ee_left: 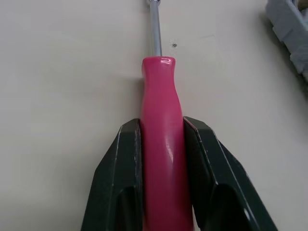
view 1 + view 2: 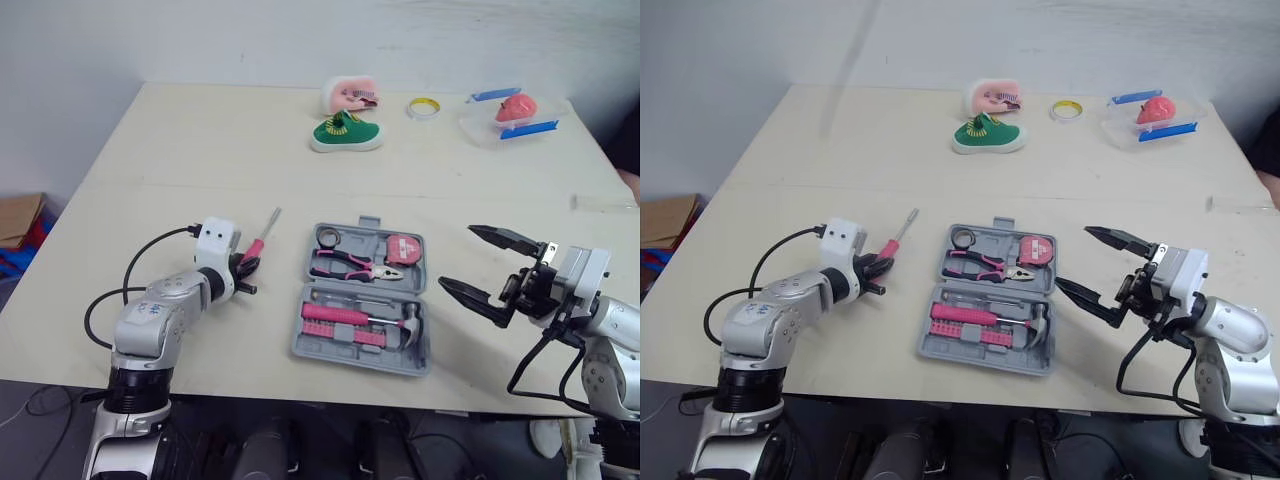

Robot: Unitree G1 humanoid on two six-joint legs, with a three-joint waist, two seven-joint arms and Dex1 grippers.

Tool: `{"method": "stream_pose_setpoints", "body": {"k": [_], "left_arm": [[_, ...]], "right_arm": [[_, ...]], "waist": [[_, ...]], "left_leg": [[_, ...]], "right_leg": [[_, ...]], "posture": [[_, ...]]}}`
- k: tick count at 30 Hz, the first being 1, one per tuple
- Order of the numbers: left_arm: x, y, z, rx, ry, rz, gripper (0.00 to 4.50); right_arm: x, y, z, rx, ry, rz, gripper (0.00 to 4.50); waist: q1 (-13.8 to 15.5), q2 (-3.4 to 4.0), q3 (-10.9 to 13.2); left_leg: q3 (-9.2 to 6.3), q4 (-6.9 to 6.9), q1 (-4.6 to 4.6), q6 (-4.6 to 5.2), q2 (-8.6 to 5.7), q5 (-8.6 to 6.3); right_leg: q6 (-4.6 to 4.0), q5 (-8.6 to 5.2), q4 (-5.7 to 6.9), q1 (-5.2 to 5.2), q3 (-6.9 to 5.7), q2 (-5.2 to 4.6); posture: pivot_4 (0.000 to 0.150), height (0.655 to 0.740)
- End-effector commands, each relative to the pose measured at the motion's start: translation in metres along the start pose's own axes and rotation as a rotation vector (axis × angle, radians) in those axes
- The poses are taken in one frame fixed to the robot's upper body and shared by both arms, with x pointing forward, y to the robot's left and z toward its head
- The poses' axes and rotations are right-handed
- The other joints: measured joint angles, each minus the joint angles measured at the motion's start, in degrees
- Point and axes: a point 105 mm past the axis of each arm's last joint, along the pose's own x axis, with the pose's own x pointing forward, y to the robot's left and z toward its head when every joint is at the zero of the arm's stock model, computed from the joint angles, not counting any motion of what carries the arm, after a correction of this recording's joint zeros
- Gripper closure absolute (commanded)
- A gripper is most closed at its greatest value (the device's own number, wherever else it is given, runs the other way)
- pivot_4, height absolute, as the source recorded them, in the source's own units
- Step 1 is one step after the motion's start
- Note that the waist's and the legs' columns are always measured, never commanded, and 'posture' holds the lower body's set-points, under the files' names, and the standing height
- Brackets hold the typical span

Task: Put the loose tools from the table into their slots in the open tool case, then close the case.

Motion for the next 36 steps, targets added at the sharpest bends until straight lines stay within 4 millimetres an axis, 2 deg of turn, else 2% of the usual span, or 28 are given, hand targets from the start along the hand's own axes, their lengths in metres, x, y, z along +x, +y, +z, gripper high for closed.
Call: {"method": "stream_pose_setpoints", "body": {"k": [1, 4, 8, 10, 13, 18, 21, 25, 36], "left_arm": [[-0.013, -0.007, 0.039, 0.117, -0.185, -0.122, 3.95], [-0.032, -0.024, 0.058, 0.308, -0.268, -0.325, 3.95], [-0.049, -0.047, 0.061, 0.458, -0.255, -0.586, 3.95], [-0.061, -0.068, 0.063, 0.579, -0.282, -0.748, 3.95], [-0.072, -0.091, 0.055, 0.670, -0.248, -0.921, 3.95], [-0.076, -0.117, 0.035, 0.757, -0.129, -1.093, 3.95], [-0.076, -0.127, 0.019, 0.779, -0.021, -1.158, 3.95], [-0.064, -0.132, -0.004, 0.780, 0.173, -1.120, 3.95], [-0.049, -0.135, -0.014, 0.786, 0.232, -1.037, 3.95]], "right_arm": [[-0.006, -0.004, 0.013, -0.061, -0.007, -0.007, 0.00], [-0.014, -0.003, 0.014, -0.061, 0.013, -0.001, 0.00], [-0.015, 0.004, 0.016, -0.048, 0.027, 0.051, 0.00], [-0.015, 0.012, 0.018, -0.023, 0.024, 0.089, 0.00], [-0.018, 0.025, 0.017, 0.006, 0.038, 0.127, 0.00], [-0.023, 0.045, 0.010, 0.041, 0.080, 0.183, 0.00], [-0.019, 0.051, 0.014, 0.095, 0.069, 0.194, 0.00], [-0.026, 0.065, 0.008, 0.184, 0.145, 0.251, 0.00], [-0.032, 0.071, 0.003, 0.206, 0.187, 0.221, 0.00]], "waist": [[-0.06, 0.00, 0.00], [-0.08, 0.00, 0.00], [-0.19, 0.01, 0.00], [-0.17, 0.01, 0.00], [-0.04, 0.01, 0.00], [-0.01, 0.00, 0.00], [-0.15, 0.01, 0.00], [0.01, 0.00, 0.00], [0.06, 0.00, 0.01]], "left_leg": [[0.00, 0.00, 0.00, -0.01, 0.00, 0.00], [0.01, -0.06, -0.01, -0.04, 0.01, -0.01], [0.04, -0.07, 0.00, -0.04, 0.00, -0.01], [0.04, -0.06, 0.00, -0.08, 0.00, -0.03], [0.03, -0.08, 0.00, -0.06, 0.01, -0.02], [0.03, -0.02, -0.01, 0.02, -0.02, 0.00], [0.02, -0.02, 0.00, 0.04, -0.01, 0.01], [-0.02, -0.05, -0.02, 0.06, 0.02, 0.02], [-0.05, 0.04, -0.08, 0.13, 0.01, 0.01]], "right_leg": [[0.00, 0.00, 0.00, -0.01, 0.00, 0.01], [-0.01, 0.00, -0.04, -0.04, -0.01, 0.02], [-0.02, -0.01, -0.06, -0.03, 0.01, 0.01], [-0.02, -0.01, -0.06, -0.03, 0.01, 0.01], [-0.02, -0.01, -0.08, -0.03, 0.01, 0.01], [-0.01, 0.00, -0.08, 0.03, 0.00, 0.02], [0.00, 0.00, -0.06, 0.02, 0.03, 0.03], [-0.02, -0.01, -0.07, 0.00, -0.01, 0.06], [-0.02, -0.01, -0.07, 0.02, -0.03, 0.02]], "posture": [[0.150, 0.7400], [0.150, 0.7400], [0.150, 0.7400], [0.150, 0.7400], [0.150, 0.7400], [0.150, 0.7400], [0.150, 0.7400], [0.150, 0.7400], [0.150, 0.7400]]}}
